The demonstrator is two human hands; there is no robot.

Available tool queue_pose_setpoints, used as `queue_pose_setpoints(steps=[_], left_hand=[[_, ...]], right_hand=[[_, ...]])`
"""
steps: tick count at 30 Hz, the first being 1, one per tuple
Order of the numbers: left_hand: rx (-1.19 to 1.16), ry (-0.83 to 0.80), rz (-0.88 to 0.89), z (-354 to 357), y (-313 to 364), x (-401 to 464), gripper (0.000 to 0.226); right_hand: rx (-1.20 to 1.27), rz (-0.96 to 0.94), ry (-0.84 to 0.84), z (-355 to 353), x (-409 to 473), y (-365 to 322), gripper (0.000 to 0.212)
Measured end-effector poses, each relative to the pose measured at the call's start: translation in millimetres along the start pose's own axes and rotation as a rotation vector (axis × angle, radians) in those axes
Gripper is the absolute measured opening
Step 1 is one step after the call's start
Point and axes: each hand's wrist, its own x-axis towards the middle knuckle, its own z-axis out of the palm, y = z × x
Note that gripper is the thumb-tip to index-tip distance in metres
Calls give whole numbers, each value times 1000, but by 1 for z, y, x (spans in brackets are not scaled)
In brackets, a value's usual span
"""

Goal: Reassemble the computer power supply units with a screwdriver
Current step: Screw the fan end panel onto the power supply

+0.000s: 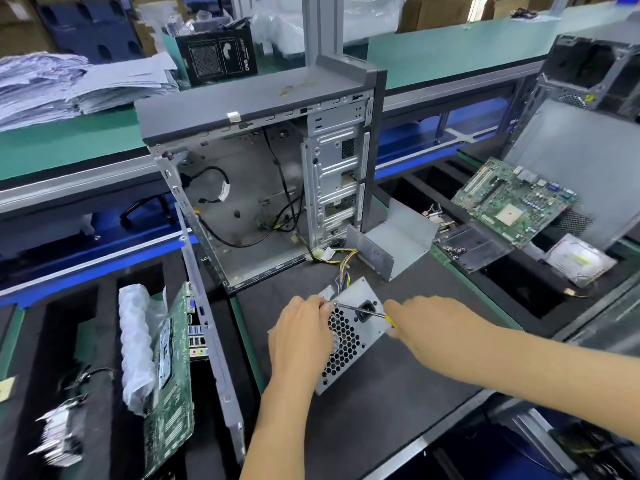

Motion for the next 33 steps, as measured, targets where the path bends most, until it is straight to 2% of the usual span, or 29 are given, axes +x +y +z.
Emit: queue_pose_setpoints(steps=[2, 4, 6, 11, 15, 20, 24, 29, 31, 32, 33], left_hand=[[-18, -30, 6, 2, 1, -6, 35], [-23, -55, 24, 5, 1, -13, 34], [-40, -81, 47, 7, -1, -19, 32], [-103, -143, 93, 12, -4, -30, 35], [-84, -8, 126, 23, -4, -39, 38], [-134, 121, 130, 45, 2, -53, 42], [-140, 97, 117, 61, 0, -57, 32], [-179, 47, 145, 78, -2, -66, 27], [-212, 41, 148, 84, -4, -70, 22], [-215, 48, 140, 86, -6, -71, 23], [-218, 58, 130, 88, -7, -71, 24]], right_hand=[[32, 23, 99, 22, -11, -1, 21], [31, 11, 222, 41, -24, -6, 42], [35, 34, 315, 56, -33, -7, 49], [7, 10, 436, 89, -47, -8, 24], [68, -33, 503, 98, -45, -6, 16], [116, 6, 460, 111, -51, -2, 19], [84, 0, 442, 126, -59, -1, 20], [260, 59, 347, 148, -73, 1, 24], [204, 35, 268, 155, -79, -1, 45], [183, 38, 260, 156, -82, -2, 51], [216, 40, 251, 154, -83, -3, 45]])
